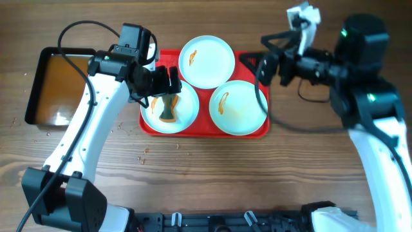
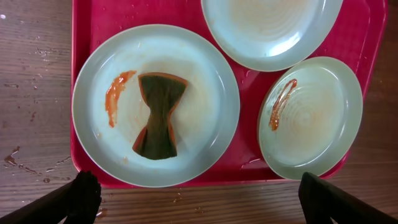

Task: Clean dirty plates on tray and stack at the side
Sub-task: 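Reach the right gripper to the left plate's rim and grip it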

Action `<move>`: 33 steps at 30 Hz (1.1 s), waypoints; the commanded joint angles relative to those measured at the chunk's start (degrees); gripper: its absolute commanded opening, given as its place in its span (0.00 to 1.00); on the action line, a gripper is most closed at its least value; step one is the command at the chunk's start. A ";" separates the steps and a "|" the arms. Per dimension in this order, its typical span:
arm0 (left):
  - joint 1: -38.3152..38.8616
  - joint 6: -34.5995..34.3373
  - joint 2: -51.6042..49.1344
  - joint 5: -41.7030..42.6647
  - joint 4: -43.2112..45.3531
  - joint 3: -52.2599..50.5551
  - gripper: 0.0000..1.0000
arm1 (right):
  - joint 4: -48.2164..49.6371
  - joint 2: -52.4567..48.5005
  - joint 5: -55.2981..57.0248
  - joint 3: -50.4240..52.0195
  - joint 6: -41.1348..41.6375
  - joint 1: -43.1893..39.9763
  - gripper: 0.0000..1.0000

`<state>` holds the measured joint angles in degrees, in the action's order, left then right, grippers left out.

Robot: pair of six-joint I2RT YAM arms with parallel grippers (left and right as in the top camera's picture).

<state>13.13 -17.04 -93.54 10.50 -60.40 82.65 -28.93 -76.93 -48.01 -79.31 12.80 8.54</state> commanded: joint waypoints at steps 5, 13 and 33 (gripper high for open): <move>-1.79 -9.14 -0.22 -6.99 -1.84 -0.28 1.00 | -0.79 -19.10 14.99 -0.74 11.76 10.16 0.65; -12.79 -9.33 -0.22 -7.39 -3.93 -0.31 1.00 | -11.67 -33.48 34.62 -8.98 11.34 19.78 0.43; -13.62 -8.92 -6.25 -10.16 -2.25 -9.31 1.00 | -0.22 -39.17 48.87 -8.63 6.12 26.36 1.00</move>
<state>-0.23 -25.65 -98.98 1.30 -63.09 74.91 -29.28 -115.42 0.47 -87.20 23.03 34.94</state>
